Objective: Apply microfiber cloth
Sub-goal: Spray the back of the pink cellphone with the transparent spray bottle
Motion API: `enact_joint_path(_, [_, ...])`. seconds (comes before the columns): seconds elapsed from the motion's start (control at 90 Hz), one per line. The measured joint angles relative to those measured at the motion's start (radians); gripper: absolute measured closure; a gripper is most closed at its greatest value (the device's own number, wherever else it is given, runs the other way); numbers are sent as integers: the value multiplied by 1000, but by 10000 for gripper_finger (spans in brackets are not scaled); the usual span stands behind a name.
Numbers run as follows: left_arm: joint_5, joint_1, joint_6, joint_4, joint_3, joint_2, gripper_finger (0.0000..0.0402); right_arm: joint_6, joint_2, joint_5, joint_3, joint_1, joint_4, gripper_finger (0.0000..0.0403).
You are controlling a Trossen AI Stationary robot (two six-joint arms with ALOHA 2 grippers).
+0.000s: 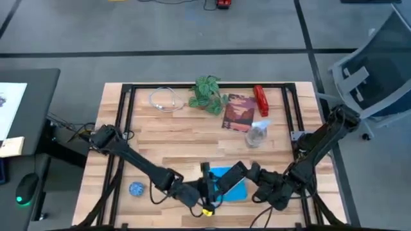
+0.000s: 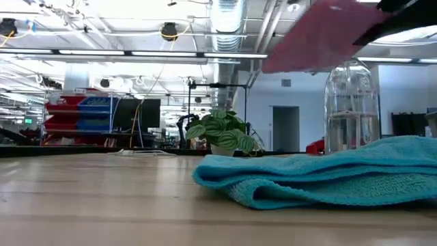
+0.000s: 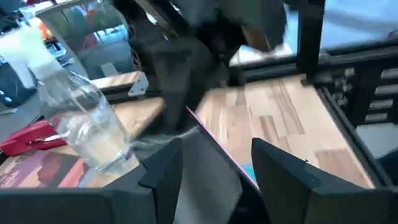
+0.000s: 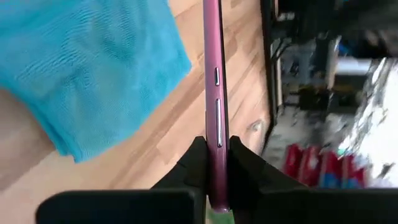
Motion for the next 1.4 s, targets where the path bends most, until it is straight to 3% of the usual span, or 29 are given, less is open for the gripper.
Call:
enact_joint_path(0.256, [-37,22,53,12,47,39,231,314,3,-225,74,-96,-207,385])
enact_joint_path(0.356, [-25,36,72,-7,67,42,222,348,3,-232,74,-114,-219,385])
enact_joint_path(0.544, [30,71,-27,-118,78,76,211,368,3,-238,74,-123,-206,385])
enact_joint_path(0.867, [23,80,-64,-157,134,154,214,412,3,-293,74,-146,-207,385])
enact_joint_path(1.089, [63,110,-183,-292,186,171,271,435,3,-318,74,-149,-209,385])
enact_joint_path(1.322, [67,115,-247,-332,185,171,380,462,3,-320,74,-150,-205,382])
enact_joint_path(1.4, [54,114,-296,-368,185,171,387,444,4,-325,73,-151,-187,367])
